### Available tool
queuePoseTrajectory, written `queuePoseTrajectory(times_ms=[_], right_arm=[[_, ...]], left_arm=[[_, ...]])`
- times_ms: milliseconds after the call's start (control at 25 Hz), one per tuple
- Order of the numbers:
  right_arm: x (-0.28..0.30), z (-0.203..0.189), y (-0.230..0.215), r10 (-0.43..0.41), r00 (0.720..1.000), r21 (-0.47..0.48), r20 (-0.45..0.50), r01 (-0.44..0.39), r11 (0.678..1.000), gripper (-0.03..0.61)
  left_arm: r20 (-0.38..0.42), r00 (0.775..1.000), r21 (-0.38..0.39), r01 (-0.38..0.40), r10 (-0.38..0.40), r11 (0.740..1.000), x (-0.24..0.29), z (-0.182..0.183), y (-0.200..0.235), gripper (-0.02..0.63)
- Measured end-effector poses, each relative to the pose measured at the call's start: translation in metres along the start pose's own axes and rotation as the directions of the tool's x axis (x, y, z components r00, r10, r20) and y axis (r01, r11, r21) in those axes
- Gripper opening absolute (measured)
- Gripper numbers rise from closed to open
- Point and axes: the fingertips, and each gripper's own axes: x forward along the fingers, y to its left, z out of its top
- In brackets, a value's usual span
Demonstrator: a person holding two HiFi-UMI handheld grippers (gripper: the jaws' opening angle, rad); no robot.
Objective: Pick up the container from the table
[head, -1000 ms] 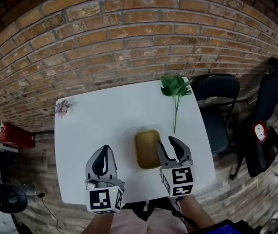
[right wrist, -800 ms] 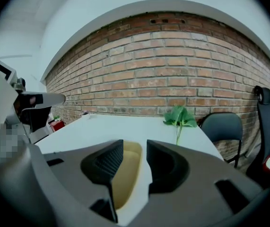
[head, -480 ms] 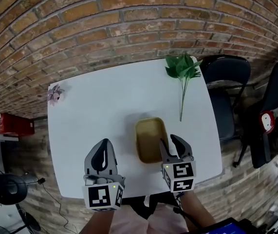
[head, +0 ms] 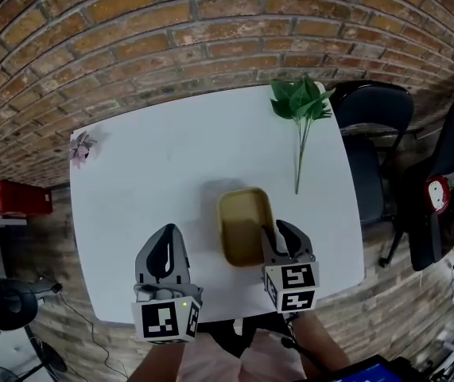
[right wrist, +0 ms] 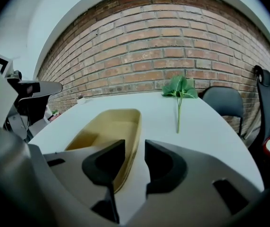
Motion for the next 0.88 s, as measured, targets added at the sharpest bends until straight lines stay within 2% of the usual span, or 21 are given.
queuePoseTrajectory(times_ms=[880], right_arm=[[0.0077, -0.0042, -0.0005, -0.009, 1.0, 0.02, -0.023, 0.009, 1.0, 0.053]], left_arm=[[-0.013, 1.0, -0.001, 0.002, -0.002, 1.0, 0.0037, -0.0028, 0.0023, 0.009]])
